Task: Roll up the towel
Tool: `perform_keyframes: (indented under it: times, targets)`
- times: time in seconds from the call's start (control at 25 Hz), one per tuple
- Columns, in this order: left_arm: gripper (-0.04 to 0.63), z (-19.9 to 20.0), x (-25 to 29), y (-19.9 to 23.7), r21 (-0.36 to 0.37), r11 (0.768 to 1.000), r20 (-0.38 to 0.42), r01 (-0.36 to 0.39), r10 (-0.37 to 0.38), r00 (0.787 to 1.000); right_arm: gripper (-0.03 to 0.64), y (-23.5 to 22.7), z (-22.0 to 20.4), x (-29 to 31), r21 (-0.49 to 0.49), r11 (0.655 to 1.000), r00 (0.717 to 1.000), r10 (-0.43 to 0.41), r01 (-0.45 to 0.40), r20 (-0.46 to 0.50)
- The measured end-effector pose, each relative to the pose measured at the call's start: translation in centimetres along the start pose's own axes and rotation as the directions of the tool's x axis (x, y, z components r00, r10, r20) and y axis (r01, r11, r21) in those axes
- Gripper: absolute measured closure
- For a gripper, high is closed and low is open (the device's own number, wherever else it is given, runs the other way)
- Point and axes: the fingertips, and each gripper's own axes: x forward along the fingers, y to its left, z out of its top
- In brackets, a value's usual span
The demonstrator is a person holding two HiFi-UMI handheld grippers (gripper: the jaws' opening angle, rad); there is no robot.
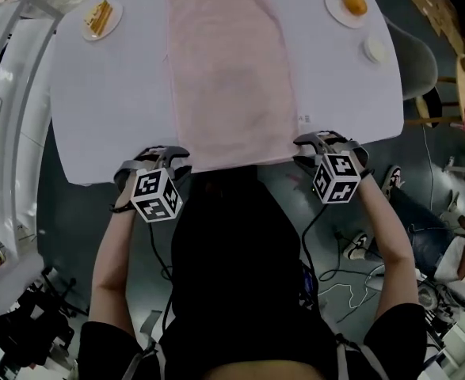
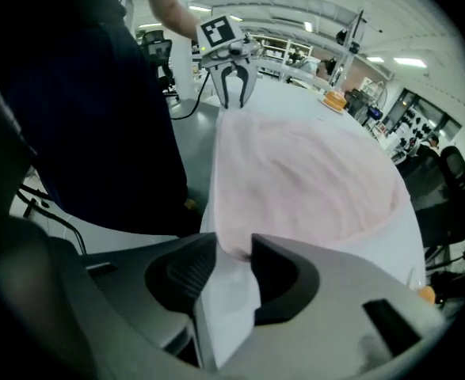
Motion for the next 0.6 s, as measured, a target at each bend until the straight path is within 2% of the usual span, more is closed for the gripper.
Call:
perform_keyframes:
  times: [0.04, 0.2, 0.32, 0.36, 0.52, 0.6]
  targets:
    - [0.479, 0.01, 0.21, -0.01, 0.005, 1.000, -0.007, 0.005, -0.005, 1.000, 0.503, -0.05, -0.05, 0.14, -0.014, 1.000, 1.000, -0.001, 0.001, -0.005]
    - [0.512, 0.02, 0.79, 0.04, -0.005, 1.000, -0.019, 0.024, -0.025, 1.000, 0.512, -0.07, -0.27, 0.83, -0.052, 0.999, 1.000, 0.003, -0.004, -0.022]
    - [0.545, -0.06, 0.84, 0.02, -0.025, 0.999, -0.011, 0.029, -0.029, 1.000, 0.577, -0.19, -0.08, 0.99, -0.057, 0.998, 1.000, 0.000, -0.001, -0.013]
    - [0.563, -0.12, 0.80, 0.11, -0.037, 0.999, -0.006, 0.025, -0.025, 1.000, 0.579, -0.25, 0.05, 0.95, -0.048, 0.999, 1.000, 0.000, -0.001, -0.006]
    - [0.569, -0.07, 0.29, 0.21, -0.100, 0.995, 0.027, 0.023, -0.021, 0.999, 0.584, -0.29, 0.40, 0.46, 0.001, 1.000, 1.000, 0.001, -0.001, 0.020]
    - [0.571, -0.14, 0.07, 0.01, -0.107, 0.994, 0.030, 0.027, -0.024, 0.999, 0.585, -0.18, 0.35, 0.29, 0.017, 1.000, 1.000, 0.001, -0.001, 0.026]
